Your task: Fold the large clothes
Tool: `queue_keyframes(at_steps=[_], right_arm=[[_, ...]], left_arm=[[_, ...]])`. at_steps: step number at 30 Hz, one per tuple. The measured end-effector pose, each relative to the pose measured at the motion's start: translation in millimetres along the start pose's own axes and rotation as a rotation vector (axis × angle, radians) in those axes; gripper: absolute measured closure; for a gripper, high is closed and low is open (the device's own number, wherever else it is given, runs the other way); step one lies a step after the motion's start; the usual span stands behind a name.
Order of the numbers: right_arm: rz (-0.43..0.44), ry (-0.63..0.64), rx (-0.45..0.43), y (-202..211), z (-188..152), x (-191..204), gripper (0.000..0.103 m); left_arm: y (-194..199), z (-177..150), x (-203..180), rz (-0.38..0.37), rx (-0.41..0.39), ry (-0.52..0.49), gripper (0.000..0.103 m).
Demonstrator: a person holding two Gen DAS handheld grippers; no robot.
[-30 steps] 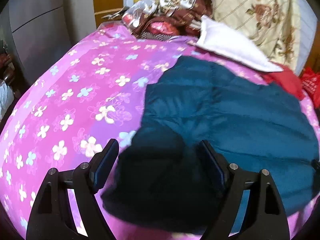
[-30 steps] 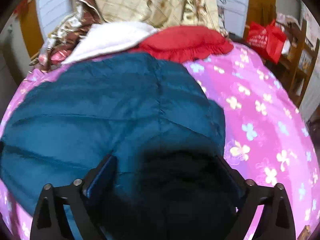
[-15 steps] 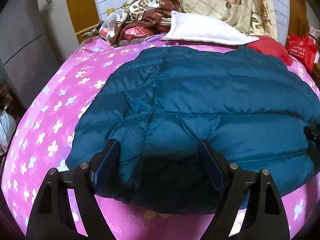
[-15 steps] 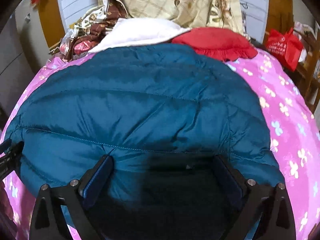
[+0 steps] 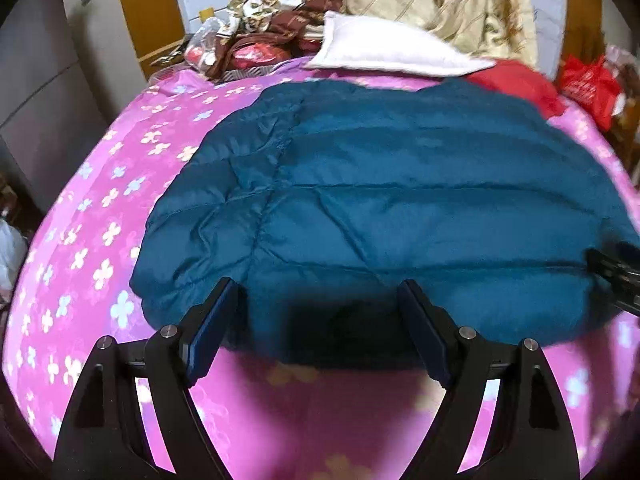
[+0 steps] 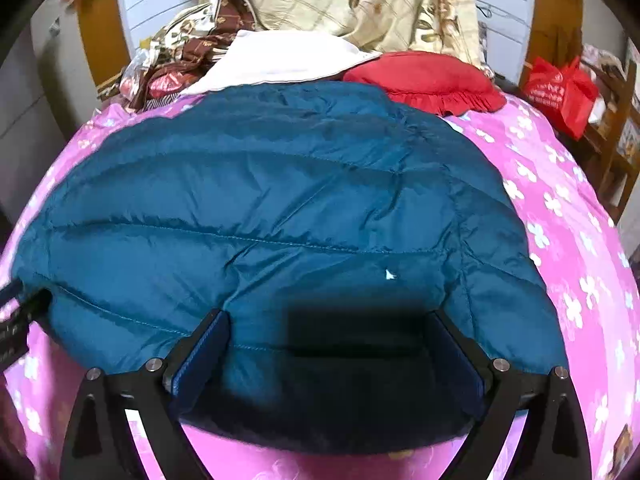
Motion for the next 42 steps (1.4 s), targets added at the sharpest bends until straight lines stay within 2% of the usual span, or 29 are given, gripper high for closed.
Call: queue_keyframes(at_steps=[4, 9, 15, 27, 36, 42], right_arm=[[0.028, -0.011, -0.030, 32.6, -9.8, -1.7, 0.005], [0.062, -0.032, -0.045, 74.5, -50.1, -9.6, 0.005], [0.049, -0.031, -0.064, 109.1, -96.6, -19.5, 0.005], [0.104, -0.050, -0.086, 158.1, -150.1, -8.0, 0.005], [0.097, -0.016, -0.119, 180.6, -166.2, 5.3, 0.007], [0.104, -0.033, -0.133, 188.3, -165.4, 3.7, 0.020]], left_arm=[[44.6, -3.1, -2.3, 0.007, -0.053, 0.007, 0.020], [100.3, -21.3, -14.1, -0.014, -0.112, 0.022, 0.020], [142.8, -49.4, -25.7, -0.037, -0.134, 0.036, 0.020], [195.0, -92.3, -34.7, -0.045, -0.167, 0.066, 0.020], [222.2, -99.6, -29.7, -0.038, -0.221, 0.066, 0.020], [228.0, -101.6, -28.3, -0.034, -0.237, 0.065, 0.020]])
Point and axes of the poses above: each gripper's, at about its wrist camera, not at the fingertips, and y roughly against the way its jaws point, x to its left, z to its top, the point moved 9 cm from there along -y, roughly the way its jaws point, and after that the axes turned 15 degrees about -y, right-handed, at the moved point
